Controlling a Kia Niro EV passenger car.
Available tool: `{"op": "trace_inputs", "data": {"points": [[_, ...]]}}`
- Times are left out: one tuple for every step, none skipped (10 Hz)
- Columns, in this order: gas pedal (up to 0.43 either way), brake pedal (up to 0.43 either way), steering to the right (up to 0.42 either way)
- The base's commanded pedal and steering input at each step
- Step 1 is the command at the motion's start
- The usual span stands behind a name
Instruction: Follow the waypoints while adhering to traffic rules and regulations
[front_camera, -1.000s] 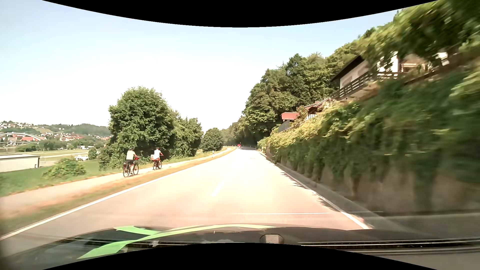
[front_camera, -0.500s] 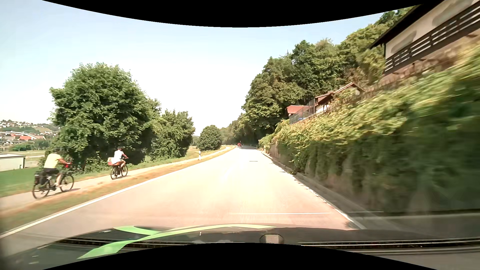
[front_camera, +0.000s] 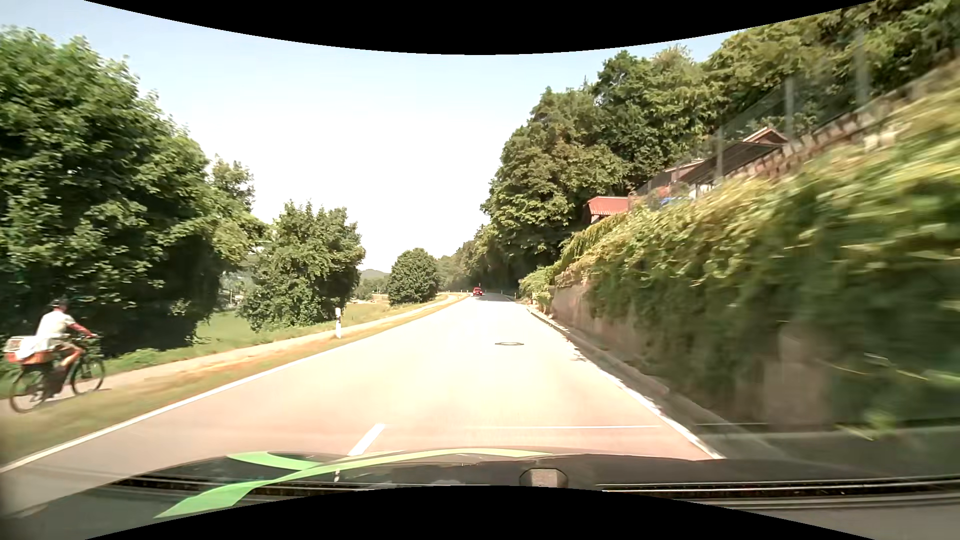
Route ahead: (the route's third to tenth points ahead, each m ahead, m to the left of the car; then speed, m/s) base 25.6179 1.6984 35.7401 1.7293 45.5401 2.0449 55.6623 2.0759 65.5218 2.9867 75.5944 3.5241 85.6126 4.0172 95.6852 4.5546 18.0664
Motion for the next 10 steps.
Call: {"op": "trace_inputs", "data": {"points": [[0.189, 0.000, -0.001], [0.197, 0.000, -0.002], [0.220, 0.000, -0.003], [0.228, 0.000, -0.003], [0.228, 0.000, -0.003], [0.228, 0.000, -0.003], [0.228, 0.000, -0.003], [0.248, 0.000, -0.003], [0.248, 0.000, -0.003], [0.248, 0.000, -0.003]]}}
